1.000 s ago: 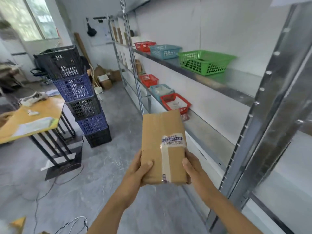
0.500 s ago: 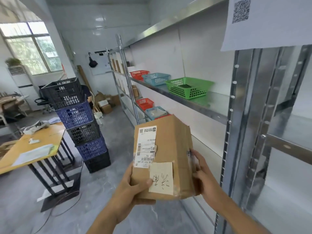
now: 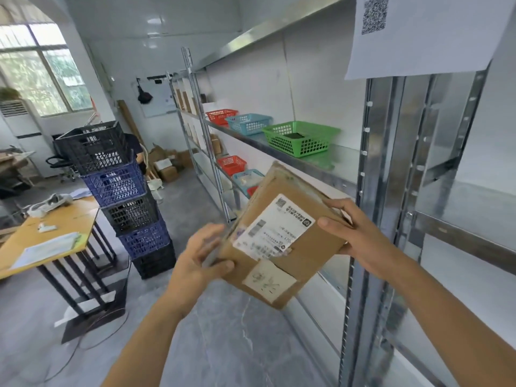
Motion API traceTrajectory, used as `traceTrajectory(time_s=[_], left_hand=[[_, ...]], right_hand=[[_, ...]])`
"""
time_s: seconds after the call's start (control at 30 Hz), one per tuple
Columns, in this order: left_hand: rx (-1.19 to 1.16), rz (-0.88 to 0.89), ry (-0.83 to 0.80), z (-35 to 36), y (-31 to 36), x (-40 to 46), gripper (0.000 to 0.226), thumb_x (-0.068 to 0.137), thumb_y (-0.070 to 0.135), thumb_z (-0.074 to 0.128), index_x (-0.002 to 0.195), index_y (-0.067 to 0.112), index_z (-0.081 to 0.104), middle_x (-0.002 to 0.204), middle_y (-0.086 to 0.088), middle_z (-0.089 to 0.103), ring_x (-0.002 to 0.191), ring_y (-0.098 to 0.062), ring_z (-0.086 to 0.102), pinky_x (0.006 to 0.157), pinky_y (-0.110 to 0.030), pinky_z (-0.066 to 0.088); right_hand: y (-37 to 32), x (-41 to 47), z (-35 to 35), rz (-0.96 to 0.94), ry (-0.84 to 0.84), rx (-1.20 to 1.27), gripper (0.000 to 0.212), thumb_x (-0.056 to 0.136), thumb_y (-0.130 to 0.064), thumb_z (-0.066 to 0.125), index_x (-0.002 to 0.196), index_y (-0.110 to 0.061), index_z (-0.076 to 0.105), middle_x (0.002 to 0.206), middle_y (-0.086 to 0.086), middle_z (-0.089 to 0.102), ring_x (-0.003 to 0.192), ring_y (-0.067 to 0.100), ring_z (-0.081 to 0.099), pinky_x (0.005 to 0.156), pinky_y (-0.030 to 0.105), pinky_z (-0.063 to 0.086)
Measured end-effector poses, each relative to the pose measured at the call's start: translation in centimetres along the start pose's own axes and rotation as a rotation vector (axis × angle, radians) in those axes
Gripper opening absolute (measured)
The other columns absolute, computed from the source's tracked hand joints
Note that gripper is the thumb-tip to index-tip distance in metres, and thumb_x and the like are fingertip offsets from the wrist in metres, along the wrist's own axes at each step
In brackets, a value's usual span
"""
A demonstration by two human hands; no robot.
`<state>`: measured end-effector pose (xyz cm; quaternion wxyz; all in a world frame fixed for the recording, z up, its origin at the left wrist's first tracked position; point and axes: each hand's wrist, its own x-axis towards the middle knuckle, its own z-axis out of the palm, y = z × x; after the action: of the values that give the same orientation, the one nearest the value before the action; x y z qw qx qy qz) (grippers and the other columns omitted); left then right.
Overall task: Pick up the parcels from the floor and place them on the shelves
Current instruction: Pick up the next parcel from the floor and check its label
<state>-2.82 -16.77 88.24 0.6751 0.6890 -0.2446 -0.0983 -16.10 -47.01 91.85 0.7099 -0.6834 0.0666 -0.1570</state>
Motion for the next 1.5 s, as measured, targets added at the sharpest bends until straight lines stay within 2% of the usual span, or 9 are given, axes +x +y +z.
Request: traceTrajectory(time_s=[0.17, 0.27, 0.37, 0.53, 0.67, 0.83, 1.13, 1.37, 1.5], left_hand=[[-0.247, -0.134, 0.223, 3.4, -0.5, 0.7, 0.043, 0.094, 0.036, 0.069, 0.133, 0.019, 0.066, 0.103, 0.008, 0.085, 0.115, -0.023, 0.072, 0.085, -0.035, 0.058], [-0.196, -0.399, 0.120, 4.4, -3.2, -0.8, 0.036, 0.106, 0.055, 0.043, 0.134, 0.043, 0.061, 0.110, 0.004, 0.084, 0.110, -0.035, 0.076, 0.079, -0.054, 0.060], [-0.264, -0.517, 0.099, 4.1, -3.7, -1.6, 0.055, 0.100, 0.066, 0.044, 0.138, 0.032, 0.065, 0.120, -0.010, 0.082, 0.109, -0.040, 0.077, 0.087, -0.066, 0.060], [-0.105, -0.151, -0.025, 1.7, 2.8, 0.7, 0.055, 0.091, 0.074, 0.054, 0.141, 0.052, 0.059, 0.142, 0.005, 0.071, 0.126, -0.020, 0.070, 0.098, -0.059, 0.058], [-0.290, -0.106, 0.055, 2.3, 3.2, 2.0, 0.106, 0.062, 0.070, 0.085, 0.155, 0.037, 0.047, 0.143, 0.003, 0.069, 0.123, -0.021, 0.067, 0.097, -0.052, 0.058], [-0.245, -0.128, 0.057, 6.7, -0.6, 1.2, 0.058, 0.083, 0.033, 0.076, 0.134, 0.048, 0.054, 0.133, 0.016, 0.074, 0.108, -0.001, 0.074, 0.086, -0.034, 0.056], [-0.142, -0.047, -0.230, 5.8, -2.0, 1.4, 0.082, 0.080, 0.042, 0.080, 0.153, 0.054, 0.043, 0.151, 0.016, 0.062, 0.142, -0.013, 0.055, 0.118, -0.052, 0.044], [-0.264, 0.071, -0.507, 9.8, -1.5, -0.1, 0.090, 0.072, 0.040, 0.080, 0.155, 0.041, 0.046, 0.153, 0.020, 0.059, 0.140, -0.007, 0.054, 0.089, -0.028, 0.059], [-0.376, 0.027, -0.716, 14.7, -0.3, -3.7, 0.087, 0.073, 0.039, 0.082, 0.153, 0.048, 0.048, 0.153, 0.019, 0.060, 0.141, -0.007, 0.055, 0.105, -0.036, 0.048]], right_hand=[[3.1, -0.7, 0.2, -0.027, 0.078, -0.024, 0.050, 0.082, -0.054, 0.066, 0.130, -0.045, 0.054, 0.139, -0.011, 0.062, 0.122, 0.017, 0.066, 0.088, 0.045, 0.064], [4.7, -1.7, 0.3, 0.049, -0.024, -0.233, 0.050, 0.096, -0.061, 0.050, 0.142, -0.069, 0.033, 0.132, -0.035, 0.052, 0.119, 0.000, 0.057, 0.090, 0.035, 0.063], [5.2, -2.4, 0.4, 0.047, -0.051, -0.365, 0.044, 0.095, -0.071, 0.042, 0.137, -0.071, 0.034, 0.132, -0.038, 0.052, 0.119, -0.008, 0.052, 0.095, 0.025, 0.050], [1.7, -1.1, -0.1, -0.038, 0.182, 0.063, 0.082, 0.063, -0.057, 0.080, 0.136, -0.042, 0.046, 0.125, 0.005, 0.066, 0.110, 0.024, 0.072, 0.078, 0.055, 0.064], [-0.4, -1.0, -0.2, -0.070, -0.013, 0.039, 0.066, 0.070, -0.044, 0.079, 0.130, -0.061, 0.057, 0.128, -0.003, 0.066, 0.106, 0.014, 0.076, 0.072, 0.054, 0.066], [4.8, -1.8, 2.6, 0.021, 0.006, -0.090, 0.057, 0.081, -0.042, 0.071, 0.133, -0.046, 0.047, 0.131, -0.014, 0.068, 0.105, -0.002, 0.074, 0.082, 0.023, 0.061], [5.9, -6.0, 3.7, 0.151, 0.277, -0.054, 0.044, 0.081, -0.043, 0.069, 0.120, -0.028, 0.054, 0.107, -0.015, 0.080, 0.099, 0.008, 0.078, 0.078, 0.028, 0.064], [3.1, -15.4, 4.2, 0.130, 0.543, -0.142, 0.047, 0.086, -0.048, 0.061, 0.127, -0.029, 0.048, 0.122, -0.016, 0.076, 0.110, 0.010, 0.075, 0.088, 0.038, 0.064], [0.8, -22.8, 4.3, 0.090, 0.768, -0.185, 0.045, 0.086, -0.042, 0.063, 0.125, -0.027, 0.047, 0.120, -0.017, 0.075, 0.107, 0.011, 0.076, 0.078, 0.028, 0.064]])
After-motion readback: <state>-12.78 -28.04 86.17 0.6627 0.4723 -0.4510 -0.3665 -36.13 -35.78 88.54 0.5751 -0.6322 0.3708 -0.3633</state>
